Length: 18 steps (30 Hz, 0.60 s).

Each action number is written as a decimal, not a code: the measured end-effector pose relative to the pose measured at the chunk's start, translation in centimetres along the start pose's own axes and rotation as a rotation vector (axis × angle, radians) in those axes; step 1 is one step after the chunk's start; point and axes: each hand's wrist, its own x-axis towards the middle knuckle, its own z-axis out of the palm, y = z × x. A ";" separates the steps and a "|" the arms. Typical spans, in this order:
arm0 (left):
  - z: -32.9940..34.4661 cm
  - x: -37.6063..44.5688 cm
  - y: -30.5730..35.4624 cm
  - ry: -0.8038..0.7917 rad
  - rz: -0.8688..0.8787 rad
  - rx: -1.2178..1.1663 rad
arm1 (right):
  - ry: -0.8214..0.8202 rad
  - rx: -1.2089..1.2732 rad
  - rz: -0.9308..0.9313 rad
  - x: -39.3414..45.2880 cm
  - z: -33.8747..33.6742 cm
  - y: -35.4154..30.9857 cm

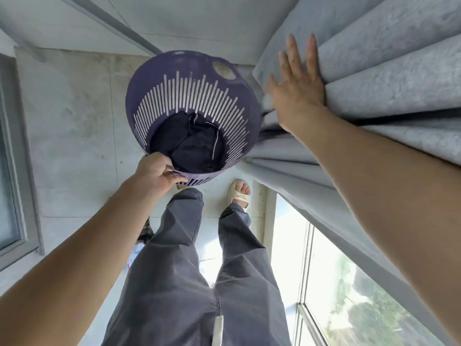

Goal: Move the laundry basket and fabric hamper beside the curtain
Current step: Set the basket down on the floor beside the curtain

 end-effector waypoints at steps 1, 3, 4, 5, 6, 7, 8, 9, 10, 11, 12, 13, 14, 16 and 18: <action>-0.2 0.3 0.1 -0.001 -0.007 0.000 | -0.023 -0.013 0.021 0.7 0.0 0.3; -0.3 1.3 0.7 0.001 -0.013 0.020 | -0.082 -0.019 0.043 2.0 0.2 0.4; -0.4 1.6 1.0 -0.004 -0.017 0.031 | -0.108 -0.022 0.043 2.4 0.3 0.4; -0.5 1.9 1.3 -0.015 -0.021 0.040 | -0.128 -0.026 0.045 2.7 0.6 0.3; -0.5 2.2 1.6 -0.024 -0.026 0.058 | -0.143 -0.028 0.053 3.0 0.8 0.2; -0.5 2.4 1.9 -0.035 -0.033 0.074 | -0.159 -0.023 0.068 3.3 1.0 0.2; -0.5 2.7 2.3 -0.050 -0.034 0.095 | -0.178 -0.015 0.085 3.7 1.1 0.3; -0.4 2.8 2.7 -0.068 -0.026 0.125 | -0.192 -0.008 0.099 4.1 1.3 0.4; -0.1 3.0 2.9 -0.098 -0.014 0.174 | -0.203 -0.008 0.111 4.3 1.4 0.6; 0.1 3.1 3.2 -0.137 -0.007 0.216 | -0.213 -0.010 0.131 4.5 1.6 0.9; 0.3 3.1 3.5 -0.174 -0.006 0.235 | -0.225 -0.014 0.161 4.6 1.7 1.1; 0.4 3.1 3.9 -0.193 -0.007 0.240 | -0.251 -0.021 0.196 4.7 2.0 1.2; 0.3 3.4 4.4 -0.195 -0.001 0.251 | -0.292 -0.028 0.230 4.8 2.3 1.3; 0.2 3.8 5.2 -0.152 -0.035 0.203 | -0.409 -0.022 0.265 5.0 3.0 1.7; 0.2 3.8 5.8 -0.104 -0.047 0.155 | -0.507 -0.010 0.264 4.9 3.9 1.7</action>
